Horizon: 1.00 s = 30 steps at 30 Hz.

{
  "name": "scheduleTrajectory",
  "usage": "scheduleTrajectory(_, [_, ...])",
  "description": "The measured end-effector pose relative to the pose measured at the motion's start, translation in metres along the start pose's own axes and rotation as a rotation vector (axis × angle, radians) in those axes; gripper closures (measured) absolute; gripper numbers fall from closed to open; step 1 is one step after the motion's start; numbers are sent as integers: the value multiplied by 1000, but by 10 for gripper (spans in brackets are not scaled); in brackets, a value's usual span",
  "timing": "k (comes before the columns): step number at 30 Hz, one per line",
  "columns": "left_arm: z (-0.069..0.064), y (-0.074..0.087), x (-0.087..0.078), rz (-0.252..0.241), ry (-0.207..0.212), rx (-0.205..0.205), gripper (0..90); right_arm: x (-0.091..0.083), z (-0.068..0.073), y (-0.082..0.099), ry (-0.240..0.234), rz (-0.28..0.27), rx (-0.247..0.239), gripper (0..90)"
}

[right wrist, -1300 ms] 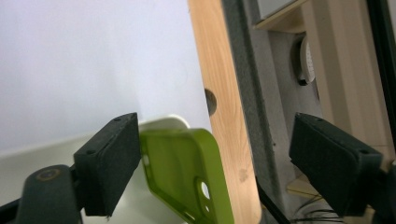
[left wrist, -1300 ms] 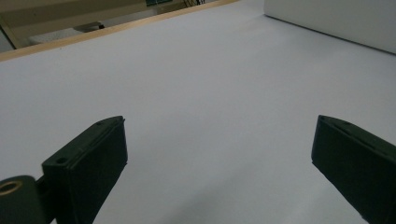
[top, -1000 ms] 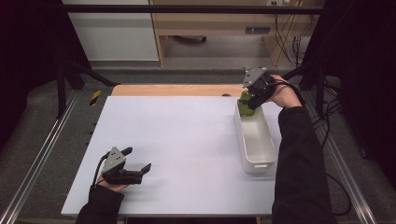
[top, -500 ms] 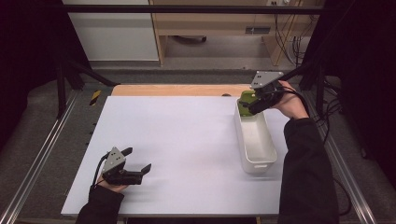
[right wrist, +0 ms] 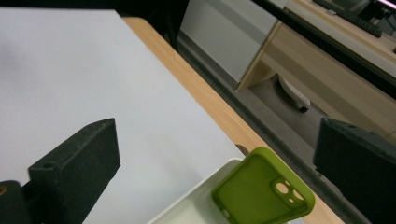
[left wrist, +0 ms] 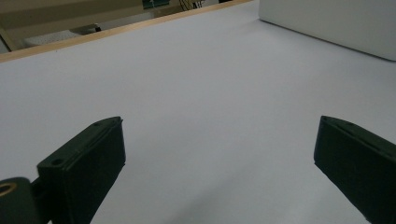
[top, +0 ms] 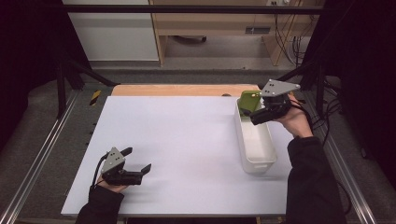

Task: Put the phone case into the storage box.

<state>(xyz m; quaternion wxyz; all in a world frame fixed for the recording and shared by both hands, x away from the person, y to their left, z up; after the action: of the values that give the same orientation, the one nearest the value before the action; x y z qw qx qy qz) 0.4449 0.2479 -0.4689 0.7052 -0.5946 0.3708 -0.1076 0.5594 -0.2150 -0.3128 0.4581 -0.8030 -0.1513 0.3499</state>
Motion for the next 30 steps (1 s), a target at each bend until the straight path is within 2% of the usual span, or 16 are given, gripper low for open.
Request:
scheduleTrajectory(15, [0,-3,-4,-33,8,1,12,-32,27,25,39,-170,149,5])
scheduleTrajectory(26, [-2,-5,-7,-63,22,6,9,-45,53,65,48,-223,252,5])
scheduleTrajectory(30, [-2,-5,-8,-70,26,7,8,-49,59,81,69,-232,277,5])
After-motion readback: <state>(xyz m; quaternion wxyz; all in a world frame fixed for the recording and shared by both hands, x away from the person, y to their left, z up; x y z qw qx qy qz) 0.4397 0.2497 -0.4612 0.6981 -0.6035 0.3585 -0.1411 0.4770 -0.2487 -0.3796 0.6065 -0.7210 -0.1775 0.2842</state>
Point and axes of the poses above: each handheld gripper's, and its own axes: x roughly forward along the jaws, y roughly out of its underside, z roughly to its left, the point moved 2 cm from there along x, roughly forward along the jaws
